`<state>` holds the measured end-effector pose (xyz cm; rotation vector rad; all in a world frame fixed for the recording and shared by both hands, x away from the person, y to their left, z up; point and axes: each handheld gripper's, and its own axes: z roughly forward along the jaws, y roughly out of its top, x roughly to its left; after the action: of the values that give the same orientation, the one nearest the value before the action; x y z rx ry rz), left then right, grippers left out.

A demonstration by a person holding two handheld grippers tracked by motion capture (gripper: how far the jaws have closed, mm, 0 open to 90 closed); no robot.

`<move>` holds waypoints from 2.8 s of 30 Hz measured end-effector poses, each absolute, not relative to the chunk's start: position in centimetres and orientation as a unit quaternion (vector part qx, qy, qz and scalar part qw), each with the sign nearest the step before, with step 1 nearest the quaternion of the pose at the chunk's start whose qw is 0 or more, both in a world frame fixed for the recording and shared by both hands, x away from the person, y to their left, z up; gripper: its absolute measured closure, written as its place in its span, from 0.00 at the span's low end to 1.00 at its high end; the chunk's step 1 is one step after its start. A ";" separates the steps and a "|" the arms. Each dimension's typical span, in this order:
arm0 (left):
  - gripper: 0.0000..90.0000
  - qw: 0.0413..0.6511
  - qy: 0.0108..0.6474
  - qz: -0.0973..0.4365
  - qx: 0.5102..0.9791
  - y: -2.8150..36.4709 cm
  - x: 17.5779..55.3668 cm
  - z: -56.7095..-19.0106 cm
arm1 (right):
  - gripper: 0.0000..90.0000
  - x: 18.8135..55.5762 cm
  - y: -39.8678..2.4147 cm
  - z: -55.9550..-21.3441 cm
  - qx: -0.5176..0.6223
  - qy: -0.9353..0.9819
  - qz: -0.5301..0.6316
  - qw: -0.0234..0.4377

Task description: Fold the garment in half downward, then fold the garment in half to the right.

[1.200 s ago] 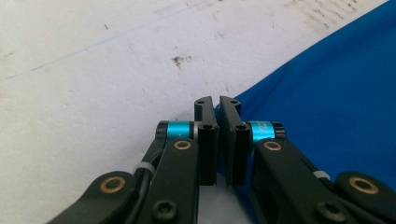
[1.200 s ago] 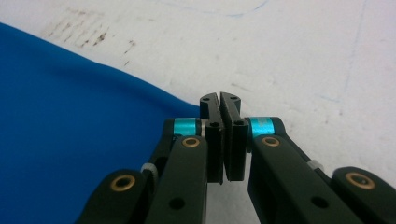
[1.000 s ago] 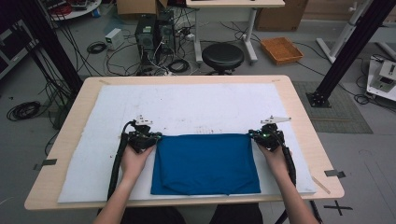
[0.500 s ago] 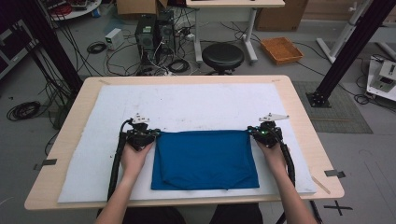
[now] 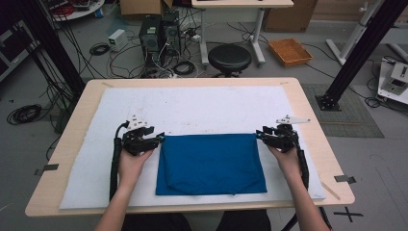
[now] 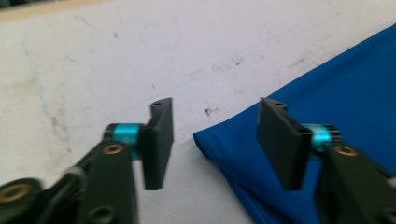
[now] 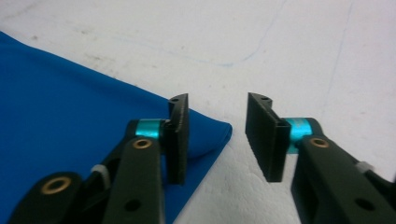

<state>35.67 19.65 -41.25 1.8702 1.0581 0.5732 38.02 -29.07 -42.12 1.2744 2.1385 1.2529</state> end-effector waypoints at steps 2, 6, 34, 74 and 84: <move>0.43 0.444 0.419 0.247 0.753 19.9 35.1 -40.5 | 0.58 37.5 -29.4 -41.5 0.446 0.754 0.445 0.186; 0.34 0.451 0.425 0.266 0.738 20.5 34.4 -39.7 | 0.54 36.5 -30.0 -40.4 0.439 0.748 0.458 0.195; 0.40 0.521 0.413 0.231 0.710 23.8 33.4 -39.6 | 0.53 36.1 -32.4 -39.1 0.448 0.730 0.483 0.185; 0.59 0.467 0.549 0.038 0.692 19.6 23.4 -45.3 | 0.52 35.8 -31.2 -38.7 0.436 0.737 0.482 0.189; 0.59 0.492 0.563 0.021 0.664 18.0 23.6 -45.7 | 0.52 35.8 -30.7 -38.7 0.430 0.742 0.480 0.188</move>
<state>23.57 18.02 -45.74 1.6106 1.3658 0.0513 35.82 -30.72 -38.73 1.2096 2.0871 1.3497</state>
